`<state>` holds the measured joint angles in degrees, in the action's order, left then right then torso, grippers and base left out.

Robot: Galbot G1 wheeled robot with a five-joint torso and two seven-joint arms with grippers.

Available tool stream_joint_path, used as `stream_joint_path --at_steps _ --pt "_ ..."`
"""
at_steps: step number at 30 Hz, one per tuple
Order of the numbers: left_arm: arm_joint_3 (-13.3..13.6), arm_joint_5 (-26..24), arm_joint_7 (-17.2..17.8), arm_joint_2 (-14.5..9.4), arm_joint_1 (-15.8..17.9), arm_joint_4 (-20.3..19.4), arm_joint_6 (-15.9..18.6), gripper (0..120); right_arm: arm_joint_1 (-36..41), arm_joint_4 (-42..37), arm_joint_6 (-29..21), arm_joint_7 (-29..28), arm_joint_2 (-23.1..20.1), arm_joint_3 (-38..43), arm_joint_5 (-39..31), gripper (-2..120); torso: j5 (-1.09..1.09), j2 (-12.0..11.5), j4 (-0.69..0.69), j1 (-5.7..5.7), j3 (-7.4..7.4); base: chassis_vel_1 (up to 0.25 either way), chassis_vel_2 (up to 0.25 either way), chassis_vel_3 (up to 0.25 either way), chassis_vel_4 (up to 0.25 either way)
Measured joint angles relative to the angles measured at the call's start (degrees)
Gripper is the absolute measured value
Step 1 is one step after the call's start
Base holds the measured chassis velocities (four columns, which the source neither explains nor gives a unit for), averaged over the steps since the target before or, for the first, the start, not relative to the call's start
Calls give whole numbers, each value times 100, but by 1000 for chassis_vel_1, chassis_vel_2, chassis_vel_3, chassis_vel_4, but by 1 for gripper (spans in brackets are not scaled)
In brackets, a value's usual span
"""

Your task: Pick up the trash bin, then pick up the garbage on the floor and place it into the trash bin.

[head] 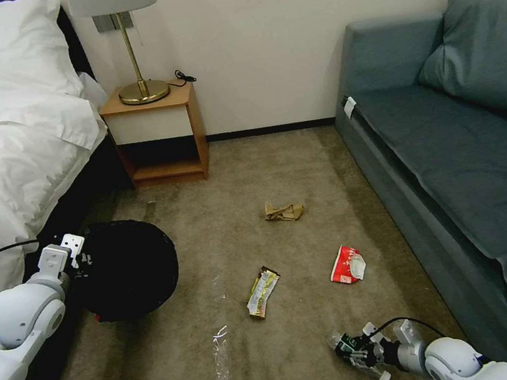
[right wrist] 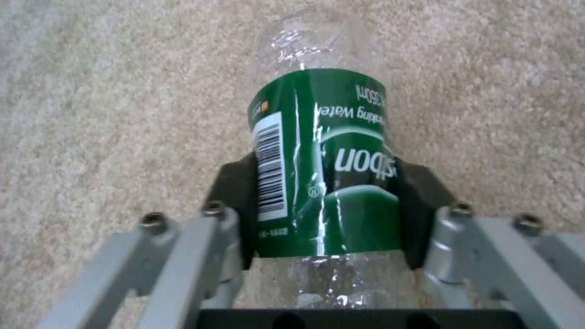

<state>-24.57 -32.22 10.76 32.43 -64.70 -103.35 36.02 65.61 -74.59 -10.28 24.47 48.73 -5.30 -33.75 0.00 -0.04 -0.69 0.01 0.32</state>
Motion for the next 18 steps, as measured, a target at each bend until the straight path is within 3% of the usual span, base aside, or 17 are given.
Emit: stream_joint_path --at_steps 2,9,18 --pt "-30 -8 -1 -15 -35 -31 -7 1 19 -25 3 4 4 35 -1 30 0 0 0 0 0 0 0 0 0" --pt "-96 -16 -2 -16 -136 -95 -23 1 71 -79 14 21 18 140 -1 19 0 0 0 0 0 0 0 0 0" --pt "-48 -93 56 9 -128 -198 -53 1 -57 -656 23 6 123 585 -329 19 0 0 -1 0 0 0 0 0 0"
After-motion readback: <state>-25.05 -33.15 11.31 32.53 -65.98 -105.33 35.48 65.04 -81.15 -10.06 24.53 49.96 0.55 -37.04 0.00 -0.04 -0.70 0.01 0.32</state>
